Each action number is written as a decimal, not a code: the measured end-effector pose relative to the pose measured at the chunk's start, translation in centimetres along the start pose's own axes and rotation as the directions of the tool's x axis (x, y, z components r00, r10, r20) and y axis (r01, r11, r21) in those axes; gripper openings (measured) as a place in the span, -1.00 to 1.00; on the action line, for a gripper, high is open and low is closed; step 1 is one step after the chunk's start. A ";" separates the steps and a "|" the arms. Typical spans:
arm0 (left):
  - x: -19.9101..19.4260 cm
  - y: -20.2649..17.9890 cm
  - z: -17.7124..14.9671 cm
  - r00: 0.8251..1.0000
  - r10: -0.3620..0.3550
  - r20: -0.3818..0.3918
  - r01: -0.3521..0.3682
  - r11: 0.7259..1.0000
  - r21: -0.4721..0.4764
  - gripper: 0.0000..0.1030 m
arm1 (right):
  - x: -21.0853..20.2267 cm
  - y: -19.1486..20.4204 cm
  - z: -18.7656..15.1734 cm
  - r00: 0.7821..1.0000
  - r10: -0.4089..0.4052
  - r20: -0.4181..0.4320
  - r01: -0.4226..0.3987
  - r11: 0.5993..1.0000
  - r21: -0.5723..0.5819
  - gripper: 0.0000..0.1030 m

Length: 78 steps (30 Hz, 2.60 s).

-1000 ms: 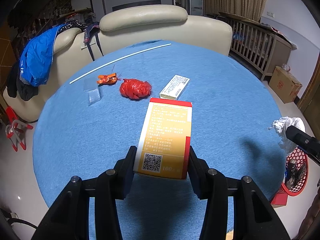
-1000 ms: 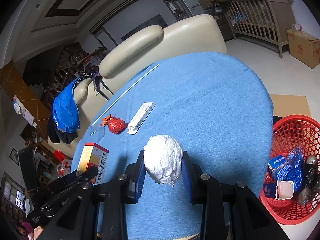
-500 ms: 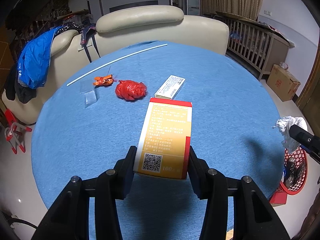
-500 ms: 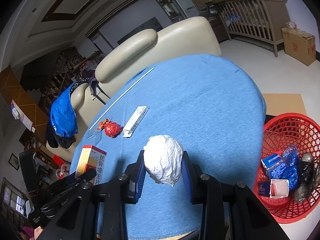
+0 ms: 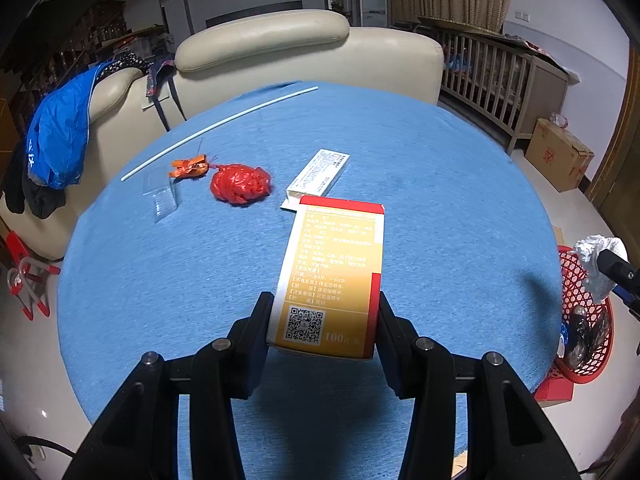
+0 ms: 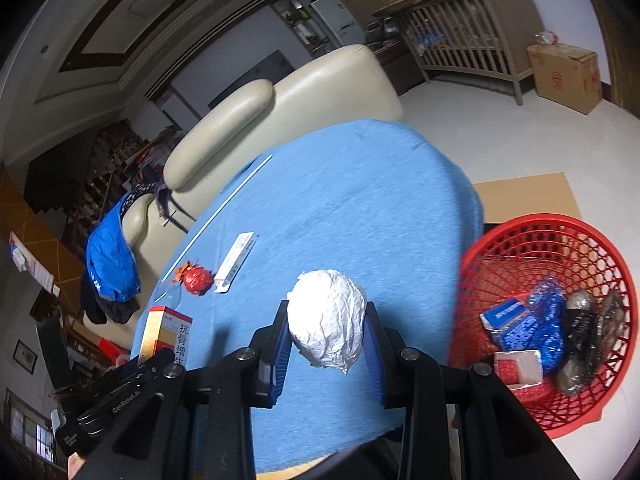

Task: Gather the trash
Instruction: 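Carry the tissue ball in the right tool while the left tool carries the medicine box to the wastebasket, then open both tools to drop the tissue ball and medicine box into the wastebasket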

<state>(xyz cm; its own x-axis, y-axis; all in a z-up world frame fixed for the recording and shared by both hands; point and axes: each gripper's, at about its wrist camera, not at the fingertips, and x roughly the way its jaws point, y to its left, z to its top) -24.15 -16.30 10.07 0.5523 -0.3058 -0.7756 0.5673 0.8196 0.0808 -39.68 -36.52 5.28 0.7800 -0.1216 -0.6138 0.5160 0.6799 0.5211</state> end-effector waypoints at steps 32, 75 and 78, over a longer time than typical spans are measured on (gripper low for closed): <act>-1.6 -20.3 3.6 0.970 -0.242 -0.028 0.237 0.909 0.343 -0.04 | -3.8 -17.7 -1.5 0.960 -0.276 -0.043 0.278 0.929 0.243 -0.31; 2.4 -33.7 2.0 0.923 -0.306 -0.234 0.383 0.790 0.479 0.36 | -11.9 -21.3 0.0 0.943 -0.294 0.154 0.202 0.878 0.434 0.38; 1.9 -31.9 3.0 0.920 -0.326 -0.217 0.390 0.808 0.441 0.36 | -11.8 -20.9 0.2 0.944 -0.290 0.157 0.200 0.881 0.428 0.38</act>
<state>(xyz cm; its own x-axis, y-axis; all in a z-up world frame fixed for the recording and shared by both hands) -39.35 -44.54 7.90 0.1904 -0.4430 -0.8761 0.9434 0.3295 0.0384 -59.64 -49.43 1.73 0.6421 -0.4256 -0.6376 0.7622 0.2653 0.5905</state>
